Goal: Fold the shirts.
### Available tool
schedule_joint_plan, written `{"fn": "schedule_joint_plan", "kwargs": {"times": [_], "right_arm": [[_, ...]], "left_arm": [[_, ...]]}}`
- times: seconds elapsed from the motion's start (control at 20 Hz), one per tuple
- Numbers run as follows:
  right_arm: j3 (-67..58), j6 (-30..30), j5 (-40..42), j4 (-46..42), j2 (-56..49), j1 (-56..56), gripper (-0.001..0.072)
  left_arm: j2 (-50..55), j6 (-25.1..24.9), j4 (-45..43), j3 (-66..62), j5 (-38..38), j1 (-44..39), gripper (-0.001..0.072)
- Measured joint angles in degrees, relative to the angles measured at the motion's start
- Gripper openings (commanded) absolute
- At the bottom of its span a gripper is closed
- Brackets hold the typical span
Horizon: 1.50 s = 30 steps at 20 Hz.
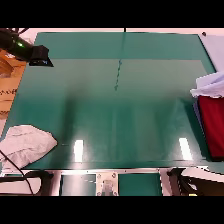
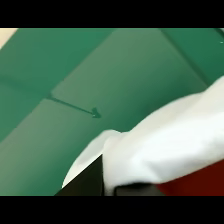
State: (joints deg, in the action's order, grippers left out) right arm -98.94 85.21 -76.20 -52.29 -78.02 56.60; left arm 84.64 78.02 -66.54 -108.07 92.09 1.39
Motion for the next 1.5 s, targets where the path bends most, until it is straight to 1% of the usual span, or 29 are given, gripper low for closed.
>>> {"fn": "schedule_joint_plan", "kwargs": {"times": [0.1, 0.3, 0.65, 0.7, 0.75, 0.8, 0.9, 1.0, 1.05, 1.1, 1.15, 1.25, 1.35, 1.5], "right_arm": [[0.00, 0.24, -2.47, -2.40, 0.59, 2.23, 0.0010], [3.13, 4.15, -6.29, -10.51, 3.04, 4.74, 0.0010], [21.81, 13.79, -10.56, -28.00, 8.81, 7.26, 0.0013], [24.22, 14.78, -10.73, -29.29, 9.14, 7.98, 0.0053], [26.58, 15.41, -11.04, -30.49, 9.38, 8.74, 0.0386], [29.09, 16.06, -11.50, -31.87, 9.55, 9.53, 0.0674], [33.29, 16.68, -11.76, -34.03, 9.73, 10.71, 0.0675], [35.19, 17.16, -11.89, -35.74, 9.86, 11.34, 0.0669], [35.10, 17.31, -11.89, -35.76, 9.90, 11.37, 0.0518], [34.32, 17.33, -11.82, -34.25, 9.90, 10.80, 0.0118], [33.09, 17.29, -11.52, -31.98, 9.92, 9.44, 0.0018], [29.94, 15.69, -10.27, -26.86, 9.97, 4.76, 0.0013], [26.99, 14.58, -8.74, -22.73, 9.99, -2.32, 0.0012], [24.85, 12.96, -6.71, -19.63, 10.32, -15.13, 0.0012]], "left_arm": [[0.00, 0.00, 0.09, 0.00, 0.00, 0.00, 0.0025], [0.00, 0.00, 0.26, 0.00, 0.17, -0.11, 0.0026], [0.00, -0.04, 1.01, 0.00, 1.75, -0.11, 0.0026], [0.00, -0.04, 1.07, 0.00, 1.88, -0.11, 0.0025], [0.00, -0.04, 1.09, 0.00, 2.12, -0.11, 0.0025], [0.00, -0.04, 1.09, 0.00, 2.23, -0.11, 0.0025], [0.00, -0.07, 1.16, 0.00, 2.38, -0.11, 0.0025], [0.00, -0.07, 1.16, 0.00, 2.47, -0.11, 0.0025], [0.00, -0.09, 1.16, 0.00, 2.47, -0.11, 0.0025], [0.00, -0.09, 1.18, 0.00, 2.47, -0.11, 0.0025], [0.00, -0.09, 1.20, 0.00, 2.40, -0.11, 0.0025], [0.00, -0.07, 1.18, -0.02, 1.79, -0.11, 0.0025], [0.00, 0.44, 1.20, -0.02, 1.64, -0.11, 0.0025], [-0.94, 1.75, 1.20, 1.29, 2.19, -0.11, 0.0025]]}}
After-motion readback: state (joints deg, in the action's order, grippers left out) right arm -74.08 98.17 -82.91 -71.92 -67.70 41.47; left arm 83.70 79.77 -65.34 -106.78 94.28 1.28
